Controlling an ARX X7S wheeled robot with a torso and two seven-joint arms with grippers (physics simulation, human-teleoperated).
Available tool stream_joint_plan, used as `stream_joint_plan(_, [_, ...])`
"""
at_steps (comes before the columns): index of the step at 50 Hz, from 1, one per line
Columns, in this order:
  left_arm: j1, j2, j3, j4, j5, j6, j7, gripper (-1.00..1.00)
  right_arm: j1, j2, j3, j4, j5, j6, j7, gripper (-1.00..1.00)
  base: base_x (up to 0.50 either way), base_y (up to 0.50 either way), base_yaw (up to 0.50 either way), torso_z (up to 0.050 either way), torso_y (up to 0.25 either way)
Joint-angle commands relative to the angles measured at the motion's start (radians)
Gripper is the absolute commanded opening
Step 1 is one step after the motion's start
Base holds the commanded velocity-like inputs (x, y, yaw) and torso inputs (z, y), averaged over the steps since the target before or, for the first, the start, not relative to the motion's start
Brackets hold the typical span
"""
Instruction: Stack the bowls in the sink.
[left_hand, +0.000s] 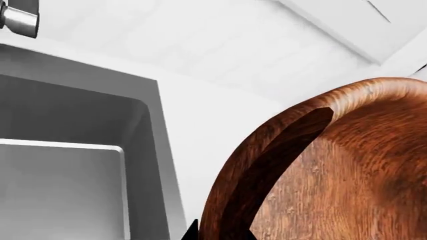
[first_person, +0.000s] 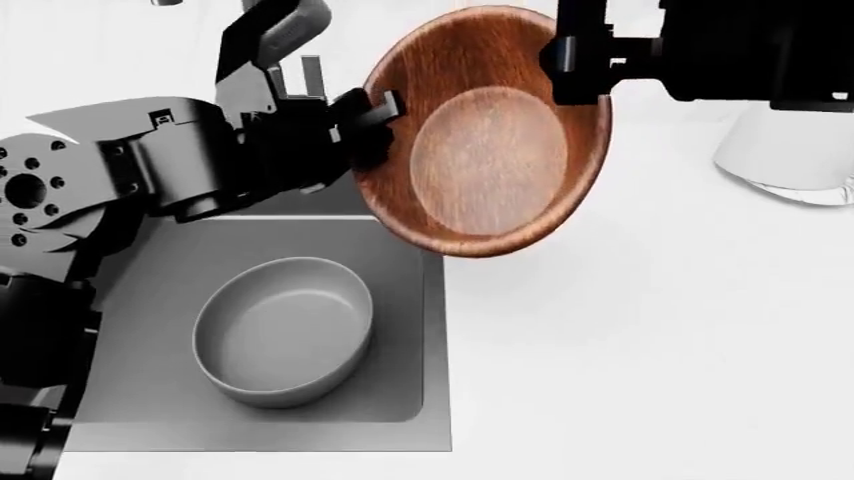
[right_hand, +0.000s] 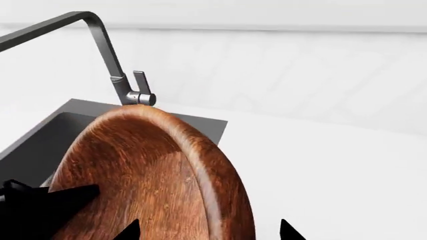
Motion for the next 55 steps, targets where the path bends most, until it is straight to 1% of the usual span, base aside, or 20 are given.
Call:
stream_joint_plan(1, [-0.002, -0.013, 0.025, 0.005, 0.048, 0.014, -0.036, -1.00, -0.002, 0.008, 0.009, -0.034, 0.006, 0.008, 0.001, 1.00, 0.00, 0.00, 0.00, 0.000, 0.000])
stream_joint_plan(7, [0.002, -0.035, 0.033, 0.026, 0.055, 0.006, -0.072, -1.00, -0.003, 0.008, 0.009, -0.023, -0.004, 0.009, -0.004, 1.00, 0.00, 0.00, 0.00, 0.000, 0.000])
stream_joint_plan(11, [0.001, -0.058, 0.030, 0.051, 0.035, -0.005, -0.120, -1.00, -0.006, 0.008, 0.008, -0.009, -0.015, 0.009, -0.012, 1.00, 0.00, 0.00, 0.00, 0.000, 0.000])
stream_joint_plan(22, [0.049, -0.162, -0.011, 0.190, -0.080, -0.005, -0.314, -1.00, 0.002, -0.001, 0.022, 0.019, -0.020, 0.003, -0.032, 1.00, 0.00, 0.00, 0.00, 0.000, 0.001])
stream_joint_plan(31, [0.106, -0.234, -0.048, 0.249, -0.150, 0.027, -0.406, -1.00, 0.001, -0.006, 0.030, 0.035, -0.025, -0.004, -0.040, 1.00, 0.00, 0.00, 0.00, 0.000, 0.000])
stream_joint_plan(35, [0.140, -0.264, -0.067, 0.263, -0.158, 0.052, -0.424, -1.00, -0.004, -0.005, 0.033, 0.033, -0.023, -0.011, -0.035, 1.00, 0.00, 0.00, 0.00, 0.003, 0.000])
stream_joint_plan(41, [0.198, -0.283, -0.099, 0.256, -0.153, 0.113, -0.428, -1.00, -0.007, 0.001, 0.036, 0.026, -0.020, -0.013, -0.028, 1.00, 0.00, 0.00, 0.00, 0.000, 0.002])
stream_joint_plan(49, [0.240, -0.296, -0.112, 0.227, -0.123, 0.151, -0.405, -1.00, -0.009, 0.005, 0.039, 0.022, -0.021, -0.011, -0.026, 1.00, 0.00, 0.00, 0.00, 0.000, 0.000])
stream_joint_plan(55, [0.257, -0.298, -0.095, 0.175, -0.082, 0.151, -0.363, -1.00, -0.012, 0.005, 0.038, 0.024, -0.023, -0.010, -0.023, 1.00, 0.00, 0.00, 0.00, 0.000, 0.000])
